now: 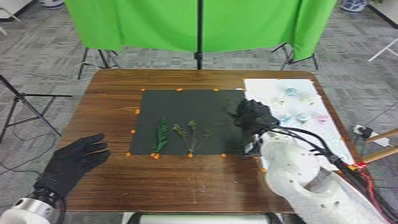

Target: Arrange flowers

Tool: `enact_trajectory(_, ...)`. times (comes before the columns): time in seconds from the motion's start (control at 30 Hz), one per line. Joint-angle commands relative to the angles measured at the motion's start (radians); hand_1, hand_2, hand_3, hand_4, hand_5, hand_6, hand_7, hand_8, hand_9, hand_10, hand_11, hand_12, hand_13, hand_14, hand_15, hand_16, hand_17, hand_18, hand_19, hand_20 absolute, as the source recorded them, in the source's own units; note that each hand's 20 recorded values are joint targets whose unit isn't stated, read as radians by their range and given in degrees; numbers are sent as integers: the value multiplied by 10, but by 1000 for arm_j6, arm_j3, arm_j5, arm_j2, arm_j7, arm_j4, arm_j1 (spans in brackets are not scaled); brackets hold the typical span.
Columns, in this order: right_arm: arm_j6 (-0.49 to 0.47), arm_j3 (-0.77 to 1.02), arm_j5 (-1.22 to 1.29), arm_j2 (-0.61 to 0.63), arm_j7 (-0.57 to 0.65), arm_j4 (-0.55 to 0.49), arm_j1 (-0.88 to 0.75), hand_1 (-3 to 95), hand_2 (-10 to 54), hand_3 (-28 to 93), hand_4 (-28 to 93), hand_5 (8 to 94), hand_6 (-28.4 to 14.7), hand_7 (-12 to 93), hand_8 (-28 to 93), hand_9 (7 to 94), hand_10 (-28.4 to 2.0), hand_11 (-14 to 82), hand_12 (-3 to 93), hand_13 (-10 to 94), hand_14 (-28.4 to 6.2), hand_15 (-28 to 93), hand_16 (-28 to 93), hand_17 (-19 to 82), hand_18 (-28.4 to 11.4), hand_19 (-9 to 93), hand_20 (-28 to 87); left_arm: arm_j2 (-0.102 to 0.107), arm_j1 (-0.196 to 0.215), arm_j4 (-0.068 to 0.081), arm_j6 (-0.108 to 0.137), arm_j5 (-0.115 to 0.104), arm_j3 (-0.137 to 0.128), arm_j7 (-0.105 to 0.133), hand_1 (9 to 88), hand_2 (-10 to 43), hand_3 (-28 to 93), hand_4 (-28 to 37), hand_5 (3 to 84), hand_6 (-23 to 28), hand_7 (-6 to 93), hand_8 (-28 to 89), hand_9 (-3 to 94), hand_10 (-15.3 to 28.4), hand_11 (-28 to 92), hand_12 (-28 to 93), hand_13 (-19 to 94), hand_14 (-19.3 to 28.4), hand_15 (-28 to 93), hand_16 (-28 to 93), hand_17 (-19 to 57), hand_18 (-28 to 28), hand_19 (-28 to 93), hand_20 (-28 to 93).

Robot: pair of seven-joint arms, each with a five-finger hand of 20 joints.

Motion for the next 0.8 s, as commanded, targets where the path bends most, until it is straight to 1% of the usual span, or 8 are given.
enact_trajectory(0.03,-15,-48,-34,-39,-10,33,-19,474,-95,877,-163,699,-69,572,-122,934,-56,347,344,896,-20,615,343,478,-201,932,415,-9,11,3,-14,7,0,-13,255,64,763,-276,356,64,315,-156,315,156,402,133,259,178,560,-73,-61,232,618,31)
enact_trajectory(0.07,-11,-57,-45,-41,-12,33,-17,474,-95,877,-164,698,-69,573,-121,934,-56,348,345,896,-20,615,343,478,-202,932,416,-8,10,4,-14,6,0,-14,255,64,763,-276,356,64,315,-156,315,156,402,133,259,178,560,-73,-61,232,619,31)
enact_trajectory(0.17,-7,-75,-44,-57,-12,36,-11,475,-95,876,-167,698,-67,573,-120,934,-56,348,344,896,-20,615,343,479,-202,932,417,-8,13,3,-3,3,3,-11,256,64,762,-275,356,64,315,-156,315,156,401,133,259,178,560,-73,-61,232,618,31)
enact_trajectory(0.27,-7,-94,-60,-72,-4,46,1,475,-92,874,-167,695,-65,575,-114,933,-57,349,341,898,-19,615,342,479,-202,932,417,-5,6,7,-8,3,6,-13,255,64,763,-275,356,64,315,-156,315,156,401,134,259,178,560,-73,-61,232,617,31)
enact_trajectory(0.33,-11,-102,-51,-85,1,52,8,475,-89,872,-169,693,-60,574,-106,933,-58,351,338,898,-19,615,342,480,-203,932,417,-5,6,7,-7,4,7,-14,255,64,763,-275,356,64,315,-156,315,156,402,134,259,177,560,-73,-61,232,617,31)
enact_trajectory(0.5,-47,-108,-54,-101,10,72,15,470,-82,861,-187,675,-48,567,-81,926,-59,357,327,893,-19,615,346,476,-199,932,415,-3,0,9,-10,3,8,-19,255,63,763,-276,356,65,313,-155,315,156,401,134,259,177,560,-73,-61,232,617,30)
enact_trajectory(0.63,-71,-104,-42,-107,24,82,10,450,-87,853,-200,669,-43,544,-61,917,-62,353,326,881,-21,617,348,468,-200,932,412,-6,3,8,-8,3,6,-20,255,63,764,-276,356,64,314,-155,315,156,401,134,259,177,560,-72,-61,232,617,30)
enact_trajectory(0.8,-97,-92,-28,-109,36,81,0,407,-95,810,-261,659,-46,508,-35,897,-76,381,278,868,-25,624,345,459,-200,932,409,-6,-3,11,-9,3,8,-23,255,63,763,-276,356,65,314,-156,315,156,401,134,259,178,561,-73,-61,232,617,30)
